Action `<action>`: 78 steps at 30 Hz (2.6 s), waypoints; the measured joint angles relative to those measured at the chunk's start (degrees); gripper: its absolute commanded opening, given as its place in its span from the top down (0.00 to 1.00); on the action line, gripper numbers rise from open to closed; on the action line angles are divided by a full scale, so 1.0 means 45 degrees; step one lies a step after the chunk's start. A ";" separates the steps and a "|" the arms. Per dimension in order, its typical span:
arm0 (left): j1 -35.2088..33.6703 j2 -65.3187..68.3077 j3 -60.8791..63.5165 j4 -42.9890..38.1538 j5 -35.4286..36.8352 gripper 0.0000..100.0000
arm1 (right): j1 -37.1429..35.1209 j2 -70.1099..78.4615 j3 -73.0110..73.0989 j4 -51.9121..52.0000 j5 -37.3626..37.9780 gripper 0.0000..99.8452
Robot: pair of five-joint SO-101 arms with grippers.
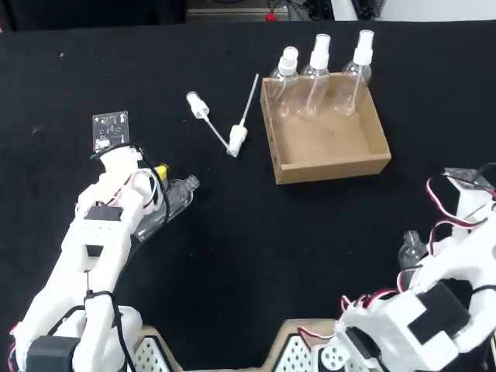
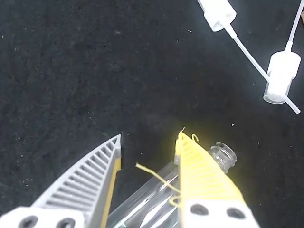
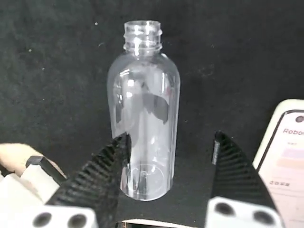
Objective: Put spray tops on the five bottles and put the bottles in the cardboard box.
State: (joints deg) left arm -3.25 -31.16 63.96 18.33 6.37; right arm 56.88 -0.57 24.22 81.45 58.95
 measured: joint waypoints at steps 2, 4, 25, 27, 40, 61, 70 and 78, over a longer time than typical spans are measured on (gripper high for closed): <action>0.0000 0.0000 0.0000 0.0000 0.0000 0.82 | 0.0020 0.0117 -0.0098 0.0703 0.0000 0.75; 0.0000 0.0000 0.0000 0.0000 0.0000 0.82 | 0.0039 0.0117 -0.0430 0.1582 0.0000 0.75; 0.0078 0.0000 0.0000 0.0000 0.0000 0.82 | -0.0547 0.1465 0.0996 -0.1797 -0.0391 0.80; 0.0078 0.0000 0.0000 0.0000 0.0000 0.82 | -0.0547 0.1485 0.0996 -0.2227 -0.0391 0.88; 0.0078 0.0000 0.0000 0.0000 0.0000 0.82 | -0.0547 0.2618 -0.0488 -0.3477 -0.3341 0.84; 0.0078 0.0000 0.0000 0.0000 0.0000 0.82 | -0.1700 0.3087 -0.3829 -0.0410 -0.4220 0.74; 0.0078 0.0000 0.0000 0.0000 0.0000 0.82 | -0.1700 0.4083 -0.3829 -0.0938 -0.4259 0.74; 0.0078 0.0000 0.0000 0.0000 0.0000 0.82 | -0.1700 0.5079 -0.3829 -0.1270 -0.4259 0.78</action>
State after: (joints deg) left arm -2.90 -31.16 63.96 18.33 6.37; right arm 49.23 22.29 6.99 75.74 39.78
